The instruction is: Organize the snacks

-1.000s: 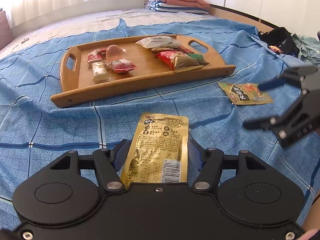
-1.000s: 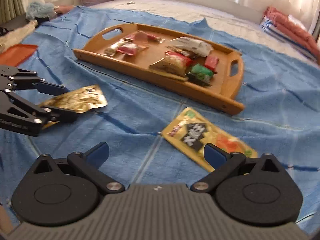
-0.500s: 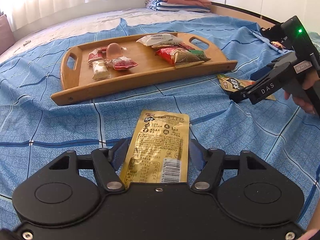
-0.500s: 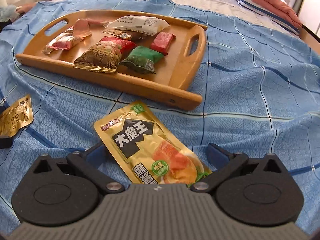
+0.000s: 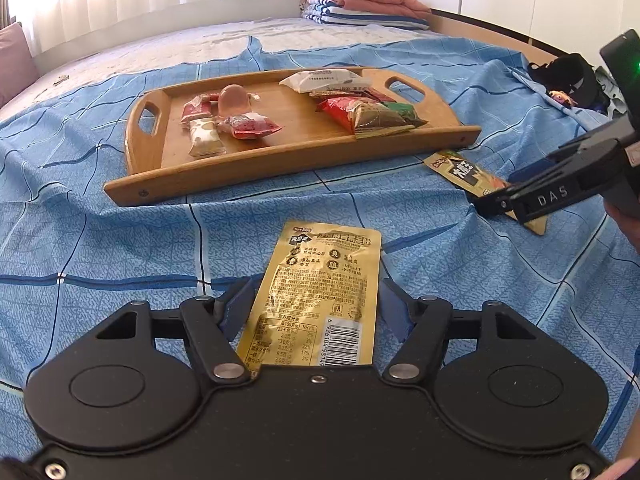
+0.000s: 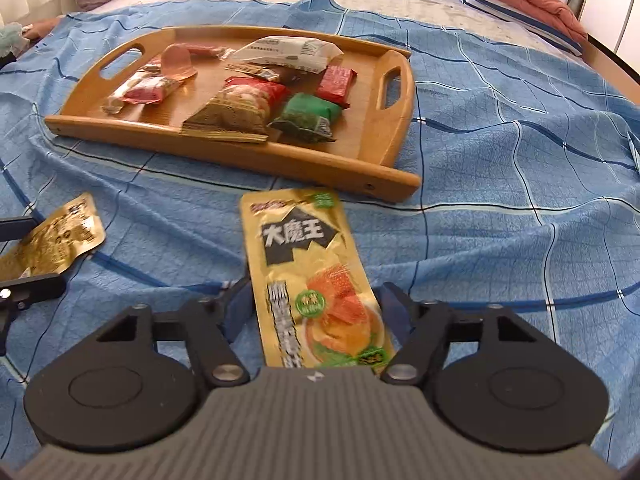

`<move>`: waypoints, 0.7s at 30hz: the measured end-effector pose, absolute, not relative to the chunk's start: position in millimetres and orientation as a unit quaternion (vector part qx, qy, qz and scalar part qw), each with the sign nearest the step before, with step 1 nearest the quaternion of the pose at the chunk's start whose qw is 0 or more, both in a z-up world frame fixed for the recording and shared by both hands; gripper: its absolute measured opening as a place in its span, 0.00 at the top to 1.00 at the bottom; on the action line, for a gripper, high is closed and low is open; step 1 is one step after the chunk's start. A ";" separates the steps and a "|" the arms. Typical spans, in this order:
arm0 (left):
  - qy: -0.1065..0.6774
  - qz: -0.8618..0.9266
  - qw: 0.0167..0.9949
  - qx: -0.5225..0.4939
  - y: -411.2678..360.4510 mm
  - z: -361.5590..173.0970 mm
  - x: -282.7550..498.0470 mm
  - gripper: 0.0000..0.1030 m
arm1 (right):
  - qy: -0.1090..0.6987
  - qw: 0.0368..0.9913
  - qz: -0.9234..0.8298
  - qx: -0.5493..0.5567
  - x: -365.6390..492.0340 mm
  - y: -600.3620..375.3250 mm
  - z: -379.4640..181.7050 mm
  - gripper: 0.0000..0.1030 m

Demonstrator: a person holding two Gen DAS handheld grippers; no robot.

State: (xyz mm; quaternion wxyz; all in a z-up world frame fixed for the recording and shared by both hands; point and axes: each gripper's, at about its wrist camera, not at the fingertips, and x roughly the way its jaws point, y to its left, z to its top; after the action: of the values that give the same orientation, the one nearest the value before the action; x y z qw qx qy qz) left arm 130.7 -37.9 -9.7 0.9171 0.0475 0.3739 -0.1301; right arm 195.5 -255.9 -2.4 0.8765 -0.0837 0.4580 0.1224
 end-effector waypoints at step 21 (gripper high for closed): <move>0.368 -0.113 0.922 0.048 -45.0 -11.9 130.9 0.36 | 0.409 0.908 0.095 -0.007 180.0 -244.9 -8.6 0.36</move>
State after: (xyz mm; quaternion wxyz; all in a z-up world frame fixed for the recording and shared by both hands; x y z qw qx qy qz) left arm 130.9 -45.0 -11.9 0.9218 0.0477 0.3678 -0.1131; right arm 180.0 -244.9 -8.6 0.9076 -0.0067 0.4091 0.0946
